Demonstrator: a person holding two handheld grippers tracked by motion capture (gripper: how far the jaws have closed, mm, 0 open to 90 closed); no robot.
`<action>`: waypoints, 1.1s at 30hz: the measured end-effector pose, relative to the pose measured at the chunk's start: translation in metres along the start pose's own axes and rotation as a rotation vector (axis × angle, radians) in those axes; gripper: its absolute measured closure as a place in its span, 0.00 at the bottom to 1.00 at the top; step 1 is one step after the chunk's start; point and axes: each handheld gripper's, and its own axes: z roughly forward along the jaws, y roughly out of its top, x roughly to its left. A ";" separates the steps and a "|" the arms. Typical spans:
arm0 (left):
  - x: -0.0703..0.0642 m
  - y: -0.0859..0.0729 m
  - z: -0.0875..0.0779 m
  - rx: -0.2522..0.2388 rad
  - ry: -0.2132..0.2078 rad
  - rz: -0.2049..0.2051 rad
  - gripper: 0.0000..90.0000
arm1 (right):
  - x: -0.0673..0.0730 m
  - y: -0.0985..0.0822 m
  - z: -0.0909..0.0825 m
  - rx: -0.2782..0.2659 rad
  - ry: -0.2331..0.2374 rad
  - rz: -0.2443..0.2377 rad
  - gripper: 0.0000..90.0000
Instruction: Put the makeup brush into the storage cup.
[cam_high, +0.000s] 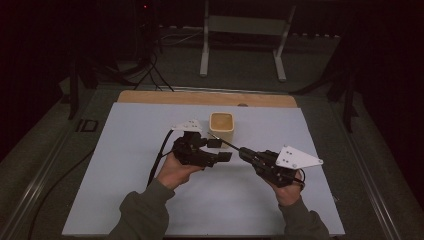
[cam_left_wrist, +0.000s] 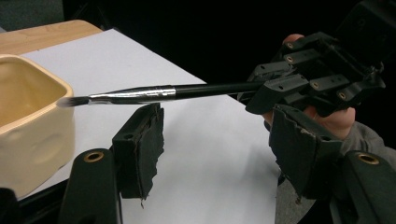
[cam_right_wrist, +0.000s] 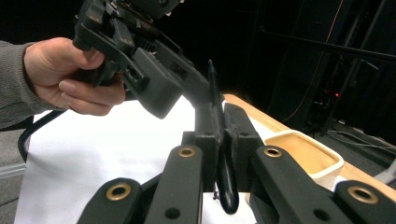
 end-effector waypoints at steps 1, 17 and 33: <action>0.000 0.000 0.000 -0.005 0.001 -0.004 0.40 | 0.000 0.000 0.000 0.001 0.000 0.000 0.94; 0.002 0.001 -0.001 -0.022 -0.002 -0.022 0.42 | 0.003 -0.001 0.000 -0.006 -0.008 -0.007 0.94; 0.003 0.002 -0.002 -0.053 -0.044 -0.034 0.60 | 0.005 -0.005 0.002 -0.014 0.001 -0.025 0.94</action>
